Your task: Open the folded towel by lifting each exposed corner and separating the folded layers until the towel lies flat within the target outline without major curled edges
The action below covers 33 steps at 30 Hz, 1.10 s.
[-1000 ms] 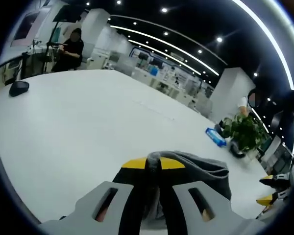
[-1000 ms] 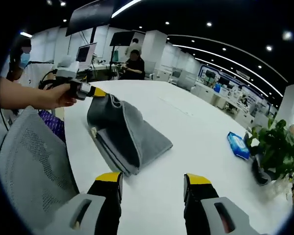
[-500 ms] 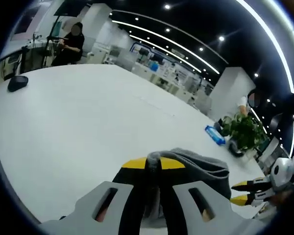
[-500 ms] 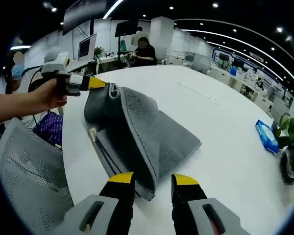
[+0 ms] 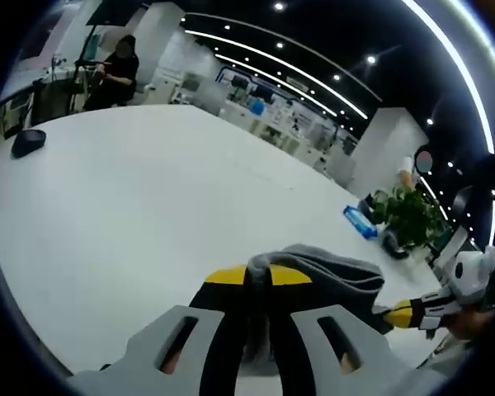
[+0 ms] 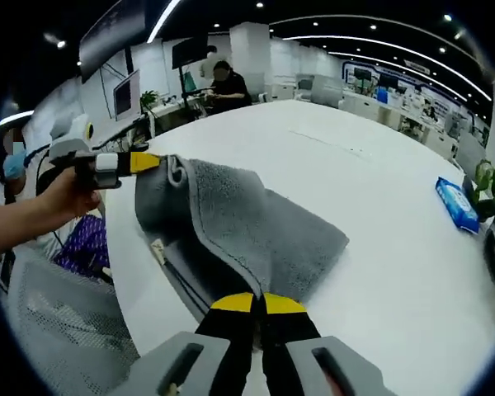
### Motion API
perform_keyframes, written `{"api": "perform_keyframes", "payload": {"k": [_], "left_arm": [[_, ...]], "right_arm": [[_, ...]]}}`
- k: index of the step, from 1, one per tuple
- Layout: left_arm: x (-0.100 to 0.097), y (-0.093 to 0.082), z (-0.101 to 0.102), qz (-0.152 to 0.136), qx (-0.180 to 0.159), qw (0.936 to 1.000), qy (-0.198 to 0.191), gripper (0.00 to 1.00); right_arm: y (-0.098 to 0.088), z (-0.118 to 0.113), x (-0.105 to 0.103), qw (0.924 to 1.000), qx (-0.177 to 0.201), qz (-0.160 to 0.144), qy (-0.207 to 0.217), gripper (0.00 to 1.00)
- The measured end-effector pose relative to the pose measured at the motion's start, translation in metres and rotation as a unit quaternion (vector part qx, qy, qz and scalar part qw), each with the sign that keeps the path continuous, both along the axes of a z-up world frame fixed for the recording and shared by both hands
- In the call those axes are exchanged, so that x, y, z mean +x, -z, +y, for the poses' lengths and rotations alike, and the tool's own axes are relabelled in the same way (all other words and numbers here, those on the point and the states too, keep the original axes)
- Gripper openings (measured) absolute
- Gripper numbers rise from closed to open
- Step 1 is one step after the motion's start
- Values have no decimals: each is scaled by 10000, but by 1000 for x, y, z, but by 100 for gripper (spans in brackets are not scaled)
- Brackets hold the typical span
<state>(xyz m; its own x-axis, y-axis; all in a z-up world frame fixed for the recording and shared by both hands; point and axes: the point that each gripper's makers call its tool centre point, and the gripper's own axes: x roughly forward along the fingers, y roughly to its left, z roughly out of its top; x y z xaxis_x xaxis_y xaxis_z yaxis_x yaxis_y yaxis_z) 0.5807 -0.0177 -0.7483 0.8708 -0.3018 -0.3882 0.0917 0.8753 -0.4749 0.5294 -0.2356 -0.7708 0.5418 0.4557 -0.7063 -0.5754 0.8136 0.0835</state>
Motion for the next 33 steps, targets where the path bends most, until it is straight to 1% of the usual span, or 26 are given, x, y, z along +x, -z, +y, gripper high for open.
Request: {"api": "perform_keyframes", "payload": {"k": [3,5,6,7,8,16,19,24,25,29,33], "left_arm": [[-3,0,5,-40,1,10000,67,7],[-5,0,8,-52,-117,9999,-9,7],[-6,0,10,-52,-164,9998,-33,7],[-8,1,11,-40,-207,9998,-58,7],[-9,2,11,-33,-216,9997,-60,7],[-24,3,23,0,-336,9992,-193,7],[-32,6,33,34,-467,9982,-377,7],[-43,13,44,127,-612,9967,-519,7],[-45,14,46,135,-625,9964,-555,7],[-51,19,52,188,-621,9958,-641,7],[-54,23,55,233,-643,9950,-723,7]], "right_arm": [[-13,11,5,9999,-16,-121,-40,0],[-22,20,10,9998,3,-173,-59,0],[-25,24,12,9997,-31,-220,-88,0],[-31,28,16,9992,-129,-339,-156,0],[-34,32,18,9991,-137,-367,-178,0],[-65,78,39,9984,172,-468,-256,0],[-69,93,49,9976,109,-597,-337,0],[-72,117,61,9968,151,-619,-484,0],[-72,119,61,9966,159,-630,-497,0],[-76,136,69,9959,321,-646,-547,0],[-77,155,70,9950,557,-608,-560,0]]}}
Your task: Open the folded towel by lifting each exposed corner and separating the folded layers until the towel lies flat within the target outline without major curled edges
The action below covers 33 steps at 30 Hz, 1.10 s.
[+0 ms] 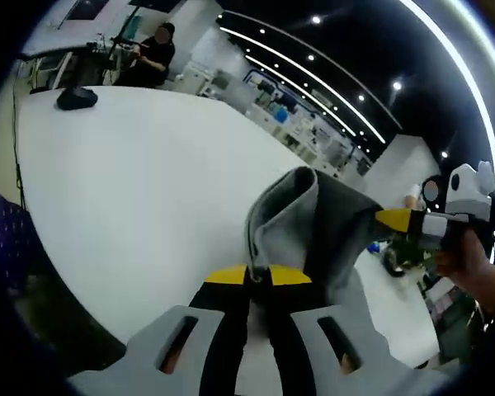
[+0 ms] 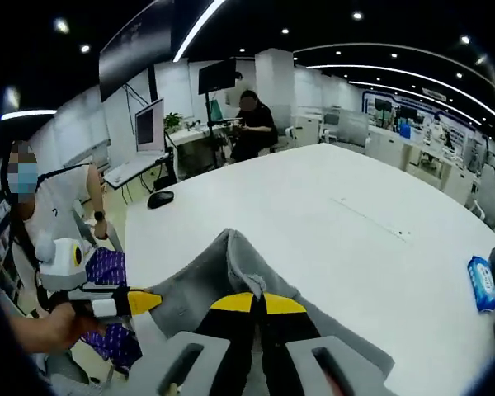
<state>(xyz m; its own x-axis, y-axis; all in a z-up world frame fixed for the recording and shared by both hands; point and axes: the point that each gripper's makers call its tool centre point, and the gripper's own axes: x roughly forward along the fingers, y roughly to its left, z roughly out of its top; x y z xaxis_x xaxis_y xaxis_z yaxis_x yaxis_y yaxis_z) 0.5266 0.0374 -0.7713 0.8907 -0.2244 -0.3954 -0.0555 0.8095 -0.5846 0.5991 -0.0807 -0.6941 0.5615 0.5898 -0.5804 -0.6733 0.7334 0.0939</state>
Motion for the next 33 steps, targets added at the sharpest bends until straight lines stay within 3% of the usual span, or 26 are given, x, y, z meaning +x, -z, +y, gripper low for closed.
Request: {"api": "perform_keyframes", "payload": {"k": [5,9,12,19,23,30,33], "left_arm": [[0,7,5,70,-14,10000,-47,7],[0,10,9,83,1,9999,-62,7],[2,10,17,-13,320,9995,-51,9],[6,-24,19,-634,952,9933,-150,18],[15,-31,7,-669,967,9931,40,19],[21,-5,-7,-167,1167,9925,318,19],[16,14,-12,204,1342,9897,463,20]], "right_arm": [[3,22,-7,9996,25,-61,-270,0],[-1,29,-11,9991,143,-104,-398,9],[0,23,-6,9989,148,-118,-422,11],[15,-23,17,9999,-94,-92,-57,17],[32,-57,30,9992,-332,-54,197,18],[72,-110,38,9962,-656,247,514,21],[95,-127,34,9941,-770,494,579,22]]}}
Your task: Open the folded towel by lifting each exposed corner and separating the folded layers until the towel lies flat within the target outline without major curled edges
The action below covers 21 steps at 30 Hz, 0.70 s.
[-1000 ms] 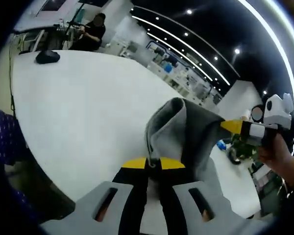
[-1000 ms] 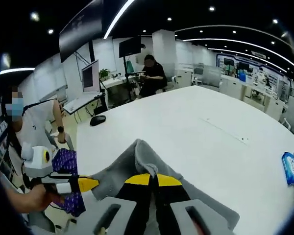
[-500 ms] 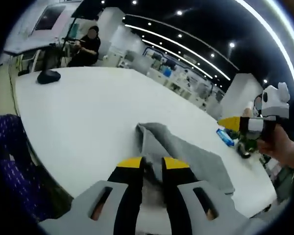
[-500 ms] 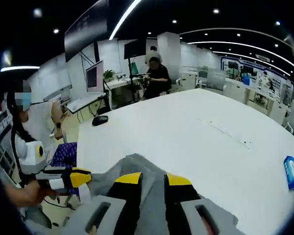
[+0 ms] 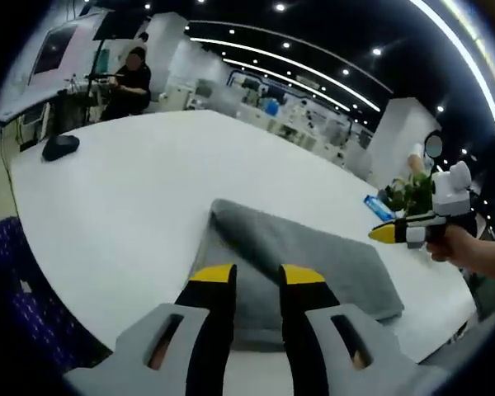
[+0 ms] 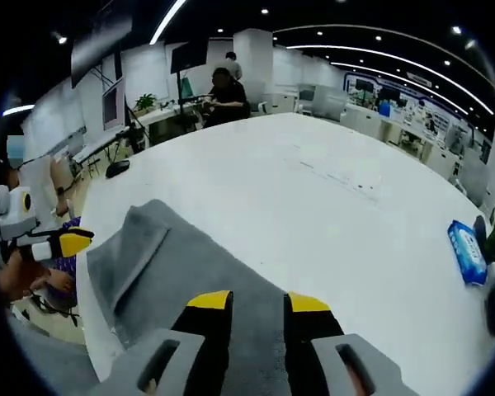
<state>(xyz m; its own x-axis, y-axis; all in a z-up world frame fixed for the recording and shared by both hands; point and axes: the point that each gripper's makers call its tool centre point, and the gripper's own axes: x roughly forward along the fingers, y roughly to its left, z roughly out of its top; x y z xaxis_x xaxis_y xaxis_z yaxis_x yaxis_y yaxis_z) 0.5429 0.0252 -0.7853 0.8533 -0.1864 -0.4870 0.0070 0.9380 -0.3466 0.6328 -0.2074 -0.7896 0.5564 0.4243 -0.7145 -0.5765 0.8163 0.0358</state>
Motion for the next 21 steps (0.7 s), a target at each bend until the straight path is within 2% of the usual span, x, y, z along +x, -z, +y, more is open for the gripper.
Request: {"api": "perform_keyframes", "payload": {"k": [2,5,7,10,15,17,18,21], "left_arm": [[1,13,-1,183,211,9995,129,20],[2,22,-7,361,252,9988,227,21],[3,28,-9,470,497,9971,333,22],[3,36,-11,653,741,9940,470,22],[9,41,-12,690,1181,9881,705,20],[11,41,-13,612,1444,9830,951,19],[13,41,-15,551,1624,9785,1145,19],[16,42,-17,637,1567,9780,1223,18]], "right_arm": [[14,-9,-4,9999,-81,151,23,22],[31,-18,-10,9992,-197,336,-3,22],[42,-24,-12,9988,-221,441,-21,21],[38,-24,-10,9990,-89,434,8,20],[42,-24,-12,9976,-493,424,-233,18],[43,-24,-11,9975,-522,411,-231,17],[43,-25,-11,9973,-546,438,-213,17],[43,-26,-11,9963,-651,511,-217,15]]}}
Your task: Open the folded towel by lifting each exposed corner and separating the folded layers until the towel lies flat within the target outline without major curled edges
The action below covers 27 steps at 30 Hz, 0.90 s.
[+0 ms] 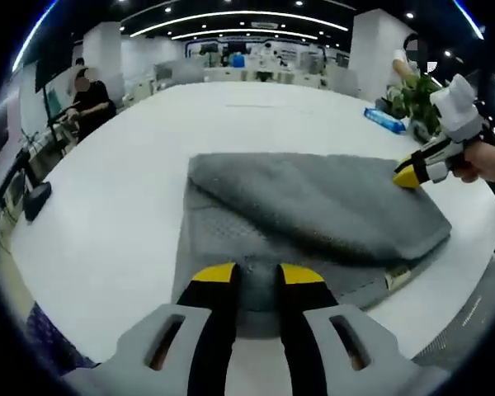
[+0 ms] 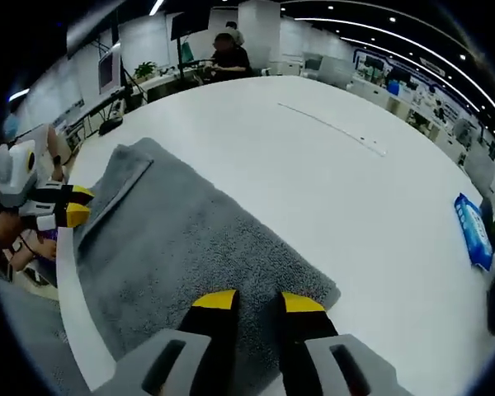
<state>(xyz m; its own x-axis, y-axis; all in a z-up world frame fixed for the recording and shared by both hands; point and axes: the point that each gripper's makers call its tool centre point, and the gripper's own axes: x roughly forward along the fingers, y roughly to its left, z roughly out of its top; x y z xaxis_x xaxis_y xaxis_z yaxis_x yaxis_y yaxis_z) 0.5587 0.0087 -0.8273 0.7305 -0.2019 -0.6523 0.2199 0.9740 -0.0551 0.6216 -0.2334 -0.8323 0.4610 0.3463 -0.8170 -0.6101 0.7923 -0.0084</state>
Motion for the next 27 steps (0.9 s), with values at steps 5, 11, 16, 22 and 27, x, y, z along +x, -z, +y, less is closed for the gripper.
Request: {"api": "perform_keyframes", "payload": {"k": [5,11,16,22,27], "left_arm": [[8,0,-6,251,149,9988,391,16],[20,0,-18,214,196,9970,722,14],[31,1,-33,287,247,9934,1087,13],[51,2,-57,360,302,9871,1529,12],[64,2,-76,411,383,9824,1784,11]], "right_arm": [[1,-5,-2,9998,-154,45,-97,12],[1,-21,-12,9993,-269,244,-99,10],[2,-36,-23,9985,-361,421,-8,9],[2,-59,-37,9967,-419,664,193,9],[2,-73,-48,9963,-425,683,310,8]]}}
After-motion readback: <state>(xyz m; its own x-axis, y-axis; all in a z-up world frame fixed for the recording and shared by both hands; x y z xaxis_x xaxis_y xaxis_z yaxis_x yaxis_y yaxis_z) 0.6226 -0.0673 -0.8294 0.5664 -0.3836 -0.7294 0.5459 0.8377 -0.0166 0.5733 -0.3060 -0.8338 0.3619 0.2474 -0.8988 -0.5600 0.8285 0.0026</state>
